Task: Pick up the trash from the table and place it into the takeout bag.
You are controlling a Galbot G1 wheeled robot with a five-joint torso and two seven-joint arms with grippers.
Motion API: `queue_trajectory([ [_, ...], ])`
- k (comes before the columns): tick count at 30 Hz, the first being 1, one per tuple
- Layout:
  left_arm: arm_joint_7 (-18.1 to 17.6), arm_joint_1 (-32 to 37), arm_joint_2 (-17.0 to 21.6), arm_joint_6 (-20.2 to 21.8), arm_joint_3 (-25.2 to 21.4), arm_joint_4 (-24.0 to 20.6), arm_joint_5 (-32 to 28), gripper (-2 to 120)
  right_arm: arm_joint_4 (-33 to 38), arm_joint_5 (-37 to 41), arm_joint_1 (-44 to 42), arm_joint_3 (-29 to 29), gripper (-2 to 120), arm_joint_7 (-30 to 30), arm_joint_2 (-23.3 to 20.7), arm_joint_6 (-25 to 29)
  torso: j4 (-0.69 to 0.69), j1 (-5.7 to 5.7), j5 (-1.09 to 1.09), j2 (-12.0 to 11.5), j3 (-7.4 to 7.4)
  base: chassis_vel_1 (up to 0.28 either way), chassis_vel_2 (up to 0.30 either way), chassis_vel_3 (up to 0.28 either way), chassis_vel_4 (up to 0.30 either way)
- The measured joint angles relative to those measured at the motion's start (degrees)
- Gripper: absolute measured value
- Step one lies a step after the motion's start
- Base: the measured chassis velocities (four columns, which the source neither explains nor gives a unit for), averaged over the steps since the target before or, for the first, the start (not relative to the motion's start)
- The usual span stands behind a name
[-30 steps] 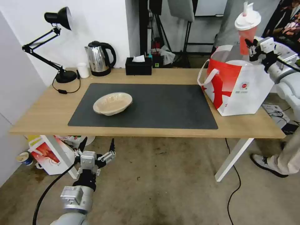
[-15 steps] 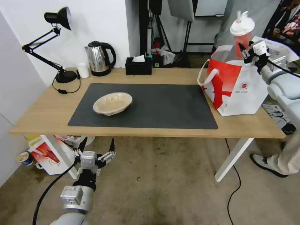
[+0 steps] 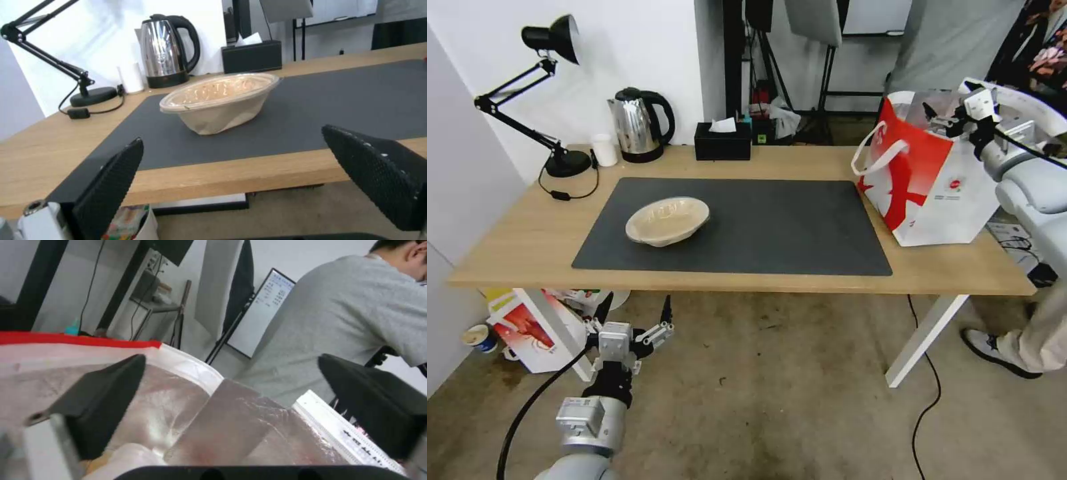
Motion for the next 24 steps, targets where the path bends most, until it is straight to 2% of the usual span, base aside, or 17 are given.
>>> queue_trajectory([
  [6, 0.0, 0.0, 0.0, 0.0, 0.0, 0.0, 0.0, 100, 1.0, 0.5, -0.7, 0.4, 100, 0.5, -0.2, -0.1, 0.0, 0.0, 0.01, 0.0, 0.0, 0.0, 0.0, 0.0, 0.0],
  [10, 0.0, 0.0, 0.0, 0.0, 0.0, 0.0, 0.0, 100, 3.7, 4.3, -1.7, 0.6, 100, 2.7, -0.7, -0.7, -0.01, 0.0, 0.02, 0.0, 0.0, 0.0, 0.0, 0.0, 0.0],
  [14, 0.0, 0.0, 0.0, 0.0, 0.0, 0.0, 0.0, 100, 12.0, 13.7, -3.6, 1.5, 100, 8.2, -1.7, -3.1, 0.0, 0.0, 0.0, 0.0, 0.0, 0.0, 0.0, 0.0, 0.0],
  [15, 0.0, 0.0, 0.0, 0.0, 0.0, 0.0, 0.0, 100, 12.0, 13.7, -3.6, 1.5, 100, 8.2, -1.7, -3.1, 0.0, 0.0, 0.0, 0.0, 0.0, 0.0, 0.0, 0.0, 0.0],
  [18, 0.0, 0.0, 0.0, 0.0, 0.0, 0.0, 0.0, 100, 19.7, 20.7, -4.7, 2.5, 100, 13.2, -2.6, -5.0, 0.01, 0.0, -0.02, 0.0, 0.0, 0.0, 0.0, 0.0, 0.0],
  [19, 0.0, 0.0, 0.0, 0.0, 0.0, 0.0, 0.0, 100, 19.7, 20.7, -4.7, 2.5, 100, 13.2, -2.6, -5.0, 0.01, 0.0, -0.02, 0.0, 0.0, 0.0, 0.0, 0.0, 0.0],
  [23, 0.0, 0.0, 0.0, 0.0, 0.0, 0.0, 0.0, 100, 30.3, 28.4, -6.4, 4.3, 100, 19.1, -4.4, -6.5, 0.0, 0.0, -0.02, 0.0, -0.01, 0.0, 0.0, 0.0, 0.0],
  [24, 0.0, 0.0, 0.0, 0.0, 0.0, 0.0, 0.0, 100, 30.3, 28.4, -6.4, 4.3, 100, 19.1, -4.4, -6.5, 0.0, 0.0, -0.02, 0.0, -0.01, 0.0, 0.0, 0.0, 0.0],
])
